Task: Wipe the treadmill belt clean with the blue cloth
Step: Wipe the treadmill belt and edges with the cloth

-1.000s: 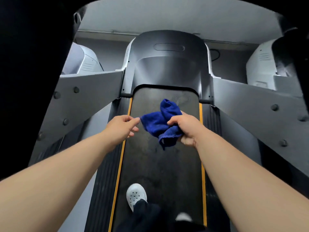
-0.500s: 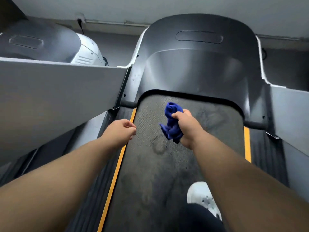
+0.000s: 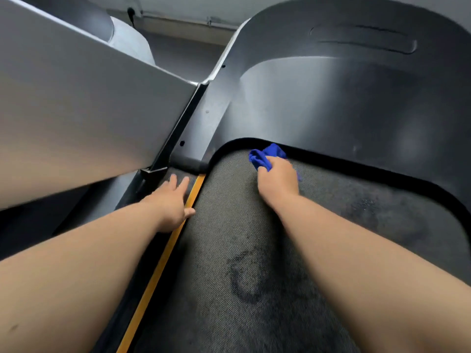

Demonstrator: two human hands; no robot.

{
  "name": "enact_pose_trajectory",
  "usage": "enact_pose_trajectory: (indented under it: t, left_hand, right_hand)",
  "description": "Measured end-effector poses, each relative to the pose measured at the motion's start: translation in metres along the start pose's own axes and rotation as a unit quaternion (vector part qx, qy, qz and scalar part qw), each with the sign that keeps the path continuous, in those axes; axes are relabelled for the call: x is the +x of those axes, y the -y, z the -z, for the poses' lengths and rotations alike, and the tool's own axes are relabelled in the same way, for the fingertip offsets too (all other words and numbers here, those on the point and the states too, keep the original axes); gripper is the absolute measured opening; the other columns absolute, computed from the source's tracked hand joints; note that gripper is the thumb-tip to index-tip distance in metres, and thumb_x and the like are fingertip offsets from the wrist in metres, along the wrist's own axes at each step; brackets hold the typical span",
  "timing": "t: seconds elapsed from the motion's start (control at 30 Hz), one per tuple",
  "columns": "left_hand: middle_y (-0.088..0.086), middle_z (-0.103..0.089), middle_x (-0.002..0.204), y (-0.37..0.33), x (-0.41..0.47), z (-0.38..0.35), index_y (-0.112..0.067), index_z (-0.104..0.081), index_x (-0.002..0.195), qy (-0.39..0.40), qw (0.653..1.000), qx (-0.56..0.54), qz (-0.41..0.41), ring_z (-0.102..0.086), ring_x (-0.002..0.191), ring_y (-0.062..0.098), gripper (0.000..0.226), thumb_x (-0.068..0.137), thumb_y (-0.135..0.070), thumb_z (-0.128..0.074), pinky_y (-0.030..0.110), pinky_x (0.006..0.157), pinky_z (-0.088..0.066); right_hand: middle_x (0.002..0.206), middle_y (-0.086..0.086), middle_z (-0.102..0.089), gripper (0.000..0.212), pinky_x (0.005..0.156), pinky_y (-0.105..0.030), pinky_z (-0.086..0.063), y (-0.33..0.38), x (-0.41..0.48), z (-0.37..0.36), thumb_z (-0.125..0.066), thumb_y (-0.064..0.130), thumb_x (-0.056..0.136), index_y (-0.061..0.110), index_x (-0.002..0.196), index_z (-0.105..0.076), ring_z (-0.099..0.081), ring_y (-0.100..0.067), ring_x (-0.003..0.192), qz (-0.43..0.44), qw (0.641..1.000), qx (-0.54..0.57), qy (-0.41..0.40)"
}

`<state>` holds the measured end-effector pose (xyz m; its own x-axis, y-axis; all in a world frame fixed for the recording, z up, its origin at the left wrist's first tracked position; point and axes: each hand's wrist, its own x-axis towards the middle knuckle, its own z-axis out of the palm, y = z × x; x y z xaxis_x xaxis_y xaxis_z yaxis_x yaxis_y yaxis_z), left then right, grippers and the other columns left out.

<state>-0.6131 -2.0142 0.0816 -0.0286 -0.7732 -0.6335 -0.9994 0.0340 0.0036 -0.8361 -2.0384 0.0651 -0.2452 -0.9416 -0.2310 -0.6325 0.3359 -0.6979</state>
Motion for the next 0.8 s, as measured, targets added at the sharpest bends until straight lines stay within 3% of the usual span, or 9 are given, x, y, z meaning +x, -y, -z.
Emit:
enact_pose_trajectory:
  t: [0.1, 0.2, 0.3, 0.4, 0.47, 0.53, 0.6, 0.67, 0.8]
  left_hand:
    - [0.011, 0.023, 0.155, 0.006, 0.009, -0.033, -0.024, 0.017, 0.148, 0.029, 0.999, 0.028, 0.005, 0.007, 0.146, 0.028, 0.088, 0.095, -0.039, -0.051, 0.046, 0.116, -0.019]
    - [0.006, 0.026, 0.155, 0.01, 0.008, -0.043, -0.029, 0.02, 0.147, -0.009, 1.0, 0.027, 0.005, 0.011, 0.146, 0.024, 0.09, 0.094, -0.027, -0.053, 0.046, 0.113, -0.027]
    - [0.004, 0.023, 0.156, 0.013, 0.005, -0.041, -0.031, 0.018, 0.147, -0.025, 0.999, 0.022, -0.011, 0.007, 0.146, 0.023, 0.087, 0.095, -0.029, -0.051, 0.043, 0.11, -0.033]
    - [-0.006, 0.016, 0.158, 0.016, -0.002, -0.033, -0.035, 0.014, 0.148, -0.049, 0.998, 0.03, -0.013, -0.003, 0.146, 0.014, 0.085, 0.094, -0.04, -0.051, 0.038, 0.097, -0.046]
    - [-0.013, 0.011, 0.158, 0.018, -0.005, -0.027, -0.037, 0.01, 0.148, -0.064, 0.998, 0.018, 0.003, -0.009, 0.145, 0.008, 0.089, 0.09, -0.044, -0.056, 0.036, 0.092, -0.047]
    - [-0.016, 0.009, 0.157, 0.018, -0.005, -0.024, -0.037, 0.007, 0.149, -0.071, 0.997, 0.007, 0.015, -0.013, 0.144, 0.006, 0.091, 0.087, -0.046, -0.06, 0.037, 0.096, -0.046]
    - [-0.016, 0.008, 0.158, 0.02, -0.004, -0.025, -0.037, 0.005, 0.149, -0.067, 0.998, 0.005, 0.019, -0.015, 0.144, 0.007, 0.092, 0.085, -0.047, -0.061, 0.04, 0.098, -0.046]
    - [-0.014, 0.009, 0.158, 0.02, -0.003, -0.026, -0.036, 0.005, 0.149, -0.06, 0.998, -0.006, 0.017, -0.017, 0.144, 0.009, 0.093, 0.085, -0.045, -0.062, 0.04, 0.097, -0.047]
    - [-0.012, 0.009, 0.158, 0.02, -0.002, -0.028, -0.034, 0.005, 0.149, -0.06, 0.998, -0.015, 0.016, -0.021, 0.143, 0.013, 0.094, 0.085, -0.042, -0.064, 0.041, 0.095, -0.048]
  right_hand:
    - [0.139, -0.014, -0.046, 0.035, 0.101, -0.026, -0.025, -0.006, 0.014, -0.046, -0.045, 0.012, 0.093, 0.006, 0.126, -0.056, -0.042, -0.028, 0.127, 0.032, 0.998, -0.053, 0.015]
    - [0.156, -0.011, -0.022, 0.051, 0.113, -0.026, -0.011, 0.0, 0.033, -0.067, -0.046, 0.018, 0.095, 0.008, 0.144, -0.036, -0.02, -0.024, 0.142, 0.022, 0.997, -0.07, 0.031]
    - [0.153, -0.012, -0.027, 0.052, 0.112, -0.027, -0.015, 0.012, 0.055, -0.075, -0.048, 0.016, 0.091, 0.005, 0.141, -0.039, -0.025, -0.026, 0.139, 0.049, 0.989, -0.132, 0.052]
    - [0.122, -0.012, -0.055, 0.029, 0.097, -0.037, -0.037, 0.019, 0.054, -0.079, -0.05, 0.008, 0.079, 0.004, 0.106, -0.061, -0.049, -0.031, 0.113, 0.169, 0.959, -0.202, 0.107]
    - [0.108, -0.008, -0.061, 0.026, 0.085, -0.041, -0.047, 0.011, 0.029, -0.081, -0.047, 0.011, 0.072, 0.008, 0.092, -0.063, -0.055, -0.031, 0.103, 0.289, 0.914, -0.214, 0.188]
    - [0.119, -0.003, -0.063, 0.035, 0.092, -0.039, -0.047, -0.001, -0.002, -0.08, -0.045, 0.015, 0.074, 0.012, 0.101, -0.068, -0.054, -0.027, 0.111, 0.38, 0.858, -0.192, 0.288]
    - [0.126, 0.0, -0.062, 0.04, 0.096, -0.038, -0.045, -0.004, -0.005, -0.074, -0.043, 0.018, 0.079, 0.015, 0.109, -0.07, -0.053, -0.027, 0.113, 0.443, 0.816, -0.211, 0.307]
    - [0.117, 0.001, -0.063, 0.045, 0.086, -0.041, -0.048, 0.0, 0.025, -0.07, -0.034, 0.027, 0.074, 0.022, 0.1, -0.071, -0.054, -0.029, 0.104, 0.444, 0.84, -0.234, 0.204]
    - [0.134, 0.0, -0.049, 0.038, 0.1, -0.038, -0.036, 0.0, 0.074, -0.062, -0.051, 0.027, 0.083, 0.025, 0.12, -0.059, -0.04, -0.032, 0.119, 0.242, 0.93, -0.273, 0.043]
